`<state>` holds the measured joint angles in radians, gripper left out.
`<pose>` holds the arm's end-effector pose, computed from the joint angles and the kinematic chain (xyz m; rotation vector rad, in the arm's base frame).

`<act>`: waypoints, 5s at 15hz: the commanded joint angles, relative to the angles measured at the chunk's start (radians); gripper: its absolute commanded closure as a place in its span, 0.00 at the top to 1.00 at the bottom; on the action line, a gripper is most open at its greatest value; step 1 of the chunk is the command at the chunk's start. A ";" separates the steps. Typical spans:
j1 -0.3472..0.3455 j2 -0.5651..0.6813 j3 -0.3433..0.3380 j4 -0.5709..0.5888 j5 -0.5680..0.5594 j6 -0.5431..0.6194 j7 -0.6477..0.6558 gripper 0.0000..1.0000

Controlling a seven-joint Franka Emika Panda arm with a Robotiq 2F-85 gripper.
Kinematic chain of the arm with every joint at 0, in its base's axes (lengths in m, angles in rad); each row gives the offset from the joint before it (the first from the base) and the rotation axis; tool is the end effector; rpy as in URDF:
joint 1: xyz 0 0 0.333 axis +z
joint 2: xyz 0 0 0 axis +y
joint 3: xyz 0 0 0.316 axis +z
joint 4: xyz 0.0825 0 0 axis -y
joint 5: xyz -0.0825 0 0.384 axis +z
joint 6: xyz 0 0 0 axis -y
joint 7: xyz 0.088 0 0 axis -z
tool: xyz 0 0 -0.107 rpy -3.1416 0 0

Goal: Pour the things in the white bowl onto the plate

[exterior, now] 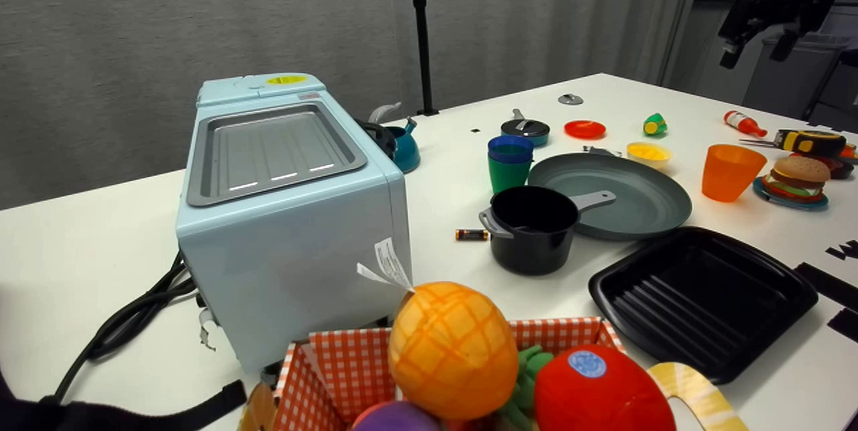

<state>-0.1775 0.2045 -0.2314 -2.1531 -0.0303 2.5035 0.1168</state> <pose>0.5306 -0.2273 0.3220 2.9543 -0.7458 0.2131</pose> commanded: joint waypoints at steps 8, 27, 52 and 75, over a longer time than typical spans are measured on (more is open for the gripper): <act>-0.012 0.344 0.014 0.349 0.008 -0.096 0.033 1.00; -0.060 0.583 0.045 0.715 -0.017 -0.477 -0.135 1.00; -0.073 0.629 0.092 0.648 -0.009 -0.415 -0.296 1.00; -0.089 0.700 0.081 0.737 -0.018 -0.396 -0.284 1.00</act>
<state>-0.2618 0.8822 -0.1545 -1.4234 -0.0298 2.0931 -0.1763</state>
